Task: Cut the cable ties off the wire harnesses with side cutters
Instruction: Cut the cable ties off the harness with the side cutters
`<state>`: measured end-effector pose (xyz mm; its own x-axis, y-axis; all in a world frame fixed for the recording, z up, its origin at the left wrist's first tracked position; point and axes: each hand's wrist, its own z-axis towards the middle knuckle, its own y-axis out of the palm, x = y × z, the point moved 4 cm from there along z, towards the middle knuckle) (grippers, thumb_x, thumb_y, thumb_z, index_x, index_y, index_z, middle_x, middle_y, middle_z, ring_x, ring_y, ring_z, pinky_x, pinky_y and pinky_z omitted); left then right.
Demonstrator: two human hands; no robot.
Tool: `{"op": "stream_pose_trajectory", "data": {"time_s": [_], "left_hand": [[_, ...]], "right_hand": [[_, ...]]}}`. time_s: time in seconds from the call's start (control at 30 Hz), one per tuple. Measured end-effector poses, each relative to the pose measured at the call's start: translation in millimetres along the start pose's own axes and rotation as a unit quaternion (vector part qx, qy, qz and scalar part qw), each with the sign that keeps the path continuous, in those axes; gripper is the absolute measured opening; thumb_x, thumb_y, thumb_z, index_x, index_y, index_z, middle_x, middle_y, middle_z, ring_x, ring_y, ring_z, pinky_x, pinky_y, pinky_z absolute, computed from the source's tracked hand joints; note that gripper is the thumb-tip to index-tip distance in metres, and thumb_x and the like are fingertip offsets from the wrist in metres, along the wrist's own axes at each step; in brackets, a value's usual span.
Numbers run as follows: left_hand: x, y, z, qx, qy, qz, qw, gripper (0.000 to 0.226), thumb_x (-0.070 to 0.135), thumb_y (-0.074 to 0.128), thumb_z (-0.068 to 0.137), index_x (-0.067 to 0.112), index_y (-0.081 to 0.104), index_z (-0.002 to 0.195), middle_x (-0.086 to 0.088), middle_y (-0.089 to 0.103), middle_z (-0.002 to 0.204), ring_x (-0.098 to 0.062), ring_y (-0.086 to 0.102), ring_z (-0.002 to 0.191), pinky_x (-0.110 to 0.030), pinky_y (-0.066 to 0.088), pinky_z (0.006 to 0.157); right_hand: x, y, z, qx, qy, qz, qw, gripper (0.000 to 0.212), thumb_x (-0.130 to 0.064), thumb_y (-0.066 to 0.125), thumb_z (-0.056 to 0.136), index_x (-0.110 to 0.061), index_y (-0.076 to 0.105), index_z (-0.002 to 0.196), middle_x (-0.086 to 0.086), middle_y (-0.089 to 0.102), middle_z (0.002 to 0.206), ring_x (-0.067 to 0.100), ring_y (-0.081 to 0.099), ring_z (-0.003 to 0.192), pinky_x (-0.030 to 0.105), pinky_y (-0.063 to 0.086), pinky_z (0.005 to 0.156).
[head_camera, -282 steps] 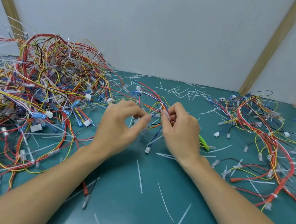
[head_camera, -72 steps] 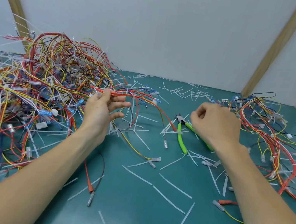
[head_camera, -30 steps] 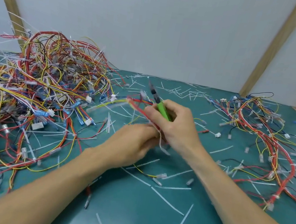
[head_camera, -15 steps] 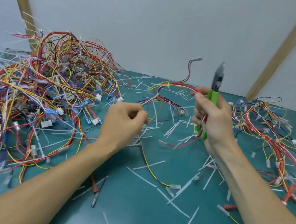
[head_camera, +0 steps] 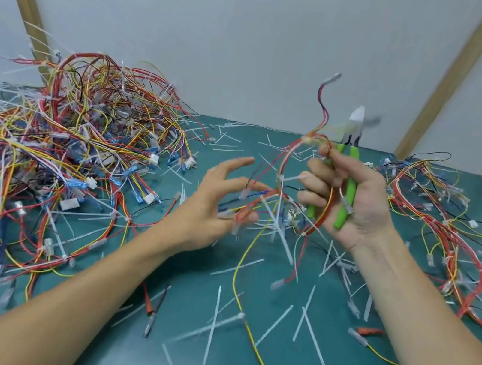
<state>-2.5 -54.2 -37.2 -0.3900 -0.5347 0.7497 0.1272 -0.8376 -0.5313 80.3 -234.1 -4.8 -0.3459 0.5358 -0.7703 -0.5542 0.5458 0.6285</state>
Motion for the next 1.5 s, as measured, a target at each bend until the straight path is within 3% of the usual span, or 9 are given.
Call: {"op": "stream_pose_trajectory", "data": {"time_s": [0.1, 0.3, 0.5, 0.63, 0.8, 0.9, 1.1, 1.27, 1.5], "left_hand": [[3.0, 4.8, 0.7, -0.051, -0.026, -0.12, 0.991, 0.032, 0.02, 0.062, 0.098, 0.019, 0.063, 0.13, 0.008, 0.046, 0.151, 0.002, 0.04, 0.139, -0.007, 0.033, 0.102], [-5.9, 11.9, 0.1, -0.062, -0.077, -0.115, 0.988, 0.041, 0.032, 0.069, 0.093, 0.021, 0.058, 0.131, 0.012, 0.069, 0.093, -0.012, 0.063, 0.087, -0.019, 0.046, 0.077], [-17.5, -7.2, 3.6, 0.081, -0.137, -0.206, 0.966, 0.021, 0.036, 0.063, 0.09, 0.023, 0.077, 0.08, 0.004, 0.069, 0.088, -0.01, 0.059, 0.085, -0.024, 0.041, 0.078], [-21.4, -17.9, 7.0, 0.096, -0.173, -0.464, 0.863, 0.035, 0.03, 0.047, 0.1, 0.021, 0.059, 0.069, -0.011, 0.067, 0.13, -0.026, 0.054, 0.134, -0.038, 0.035, 0.108], [-23.8, -24.3, 3.0, 0.066, -0.184, -0.663, 0.723, 0.051, 0.056, 0.041, 0.1, 0.013, 0.067, 0.107, -0.018, 0.058, 0.135, -0.036, 0.059, 0.128, -0.057, 0.029, 0.117], [-25.3, -23.6, 2.4, 0.082, -0.226, -0.61, 0.755, 0.053, 0.054, 0.054, 0.094, 0.021, 0.063, 0.135, -0.017, 0.064, 0.131, -0.031, 0.068, 0.115, -0.051, 0.054, 0.097], [-37.3, -22.4, 3.3, 0.213, -0.29, -0.386, 0.849, 0.035, -0.003, 0.061, 0.092, 0.005, 0.053, 0.125, -0.011, 0.07, 0.102, -0.019, 0.076, 0.079, -0.028, 0.061, 0.06], [-40.8, -26.1, 4.4, 0.199, -0.233, -0.295, 0.905, 0.034, -0.01, 0.068, 0.086, 0.012, 0.06, 0.11, -0.001, 0.072, 0.101, -0.012, 0.073, 0.08, -0.019, 0.056, 0.066], [-29.5, -19.5, 7.3, 0.175, -0.097, -0.167, 0.965, 0.054, -0.009, 0.074, 0.082, 0.02, 0.051, 0.122, -0.001, 0.07, 0.117, -0.011, 0.064, 0.091, -0.028, 0.055, 0.086]], "right_hand": [[-1.2, -17.9, 5.8, 0.124, -0.029, 0.01, 0.992, 0.017, -0.019, 0.052, 0.099, -0.016, 0.062, 0.085, -0.008, 0.023, 0.058, 0.008, 0.013, 0.053, 0.022, 0.013, 0.048], [5.7, -31.4, 12.4, 0.236, -0.053, -0.026, 0.97, 0.017, -0.018, 0.054, 0.102, -0.019, 0.061, 0.086, -0.01, 0.03, 0.051, 0.005, 0.023, 0.041, 0.018, 0.019, 0.041], [10.9, -42.3, 12.6, 0.319, -0.055, -0.088, 0.942, 0.008, -0.02, 0.059, 0.1, -0.019, 0.061, 0.092, -0.009, 0.032, 0.053, 0.005, 0.024, 0.04, 0.019, 0.021, 0.039], [11.9, -52.0, 9.7, 0.369, -0.038, -0.127, 0.92, 0.002, -0.019, 0.061, 0.098, -0.016, 0.061, 0.098, -0.007, 0.029, 0.058, 0.007, 0.022, 0.043, 0.023, 0.019, 0.046], [13.7, -53.2, 7.3, 0.42, -0.016, -0.224, 0.879, 0.008, -0.011, 0.065, 0.093, -0.011, 0.064, 0.101, -0.005, 0.036, 0.056, 0.006, 0.029, 0.037, 0.019, 0.024, 0.035], [11.3, -57.0, 6.7, 0.429, -0.003, -0.278, 0.859, 0.001, -0.015, 0.066, 0.093, -0.014, 0.066, 0.093, -0.004, 0.042, 0.06, 0.009, 0.034, 0.044, 0.022, 0.029, 0.04], [-3.4, -67.4, 3.0, 0.455, -0.061, -0.348, 0.817, 0.017, -0.017, 0.066, 0.087, -0.017, 0.062, 0.071, 0.0, 0.052, 0.066, 0.015, 0.041, 0.059, 0.03, 0.031, 0.057], [-40.4, -54.6, -13.8, 0.488, -0.292, -0.357, 0.741, 0.009, -0.015, 0.062, 0.089, -0.022, 0.061, 0.083, -0.009, 0.053, 0.07, 0.0, 0.047, 0.057, 0.021, 0.038, 0.058], [-32.4, 15.5, -22.6, 0.303, -0.442, -0.514, 0.669, 0.019, -0.014, 0.064, 0.096, -0.001, 0.057, 0.084, 0.014, 0.048, 0.065, 0.016, 0.04, 0.058, 0.026, 0.032, 0.054]]}}
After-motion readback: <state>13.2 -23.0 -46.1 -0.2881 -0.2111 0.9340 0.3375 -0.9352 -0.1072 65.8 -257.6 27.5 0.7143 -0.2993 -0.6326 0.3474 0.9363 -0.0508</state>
